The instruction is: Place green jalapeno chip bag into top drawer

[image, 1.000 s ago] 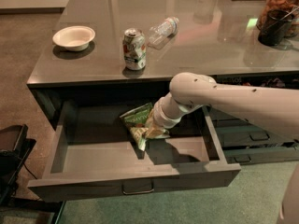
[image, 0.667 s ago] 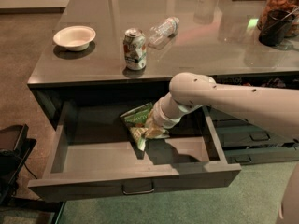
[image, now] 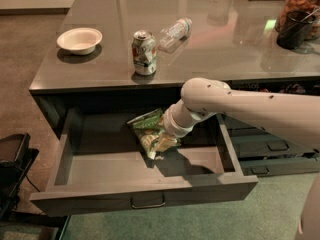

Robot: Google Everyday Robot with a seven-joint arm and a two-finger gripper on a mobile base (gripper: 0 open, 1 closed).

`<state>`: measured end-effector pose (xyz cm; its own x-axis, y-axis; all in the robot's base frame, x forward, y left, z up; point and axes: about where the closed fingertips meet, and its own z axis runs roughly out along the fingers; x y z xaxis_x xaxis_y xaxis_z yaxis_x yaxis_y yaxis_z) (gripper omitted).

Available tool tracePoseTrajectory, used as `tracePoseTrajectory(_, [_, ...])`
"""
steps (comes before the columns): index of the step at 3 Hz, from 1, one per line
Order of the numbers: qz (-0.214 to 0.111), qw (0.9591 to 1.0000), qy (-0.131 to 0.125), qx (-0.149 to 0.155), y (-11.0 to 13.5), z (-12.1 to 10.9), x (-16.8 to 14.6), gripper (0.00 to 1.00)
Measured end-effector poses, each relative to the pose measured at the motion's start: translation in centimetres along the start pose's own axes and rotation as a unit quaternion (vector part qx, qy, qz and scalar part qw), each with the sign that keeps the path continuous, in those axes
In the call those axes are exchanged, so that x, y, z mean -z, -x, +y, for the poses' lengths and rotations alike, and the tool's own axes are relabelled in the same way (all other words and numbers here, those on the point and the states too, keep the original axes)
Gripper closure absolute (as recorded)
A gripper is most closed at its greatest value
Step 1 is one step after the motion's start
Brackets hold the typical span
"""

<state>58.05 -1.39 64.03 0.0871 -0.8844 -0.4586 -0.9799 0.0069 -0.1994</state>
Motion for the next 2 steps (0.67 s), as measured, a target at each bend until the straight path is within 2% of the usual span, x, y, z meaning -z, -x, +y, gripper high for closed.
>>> tracePoseTrajectory(1, [0.000, 1.0000, 0.000, 0.000, 0.01, 0.01, -0.02, 0.00])
tracePoseTrajectory(2, [0.000, 1.0000, 0.000, 0.000, 0.01, 0.01, -0.02, 0.00])
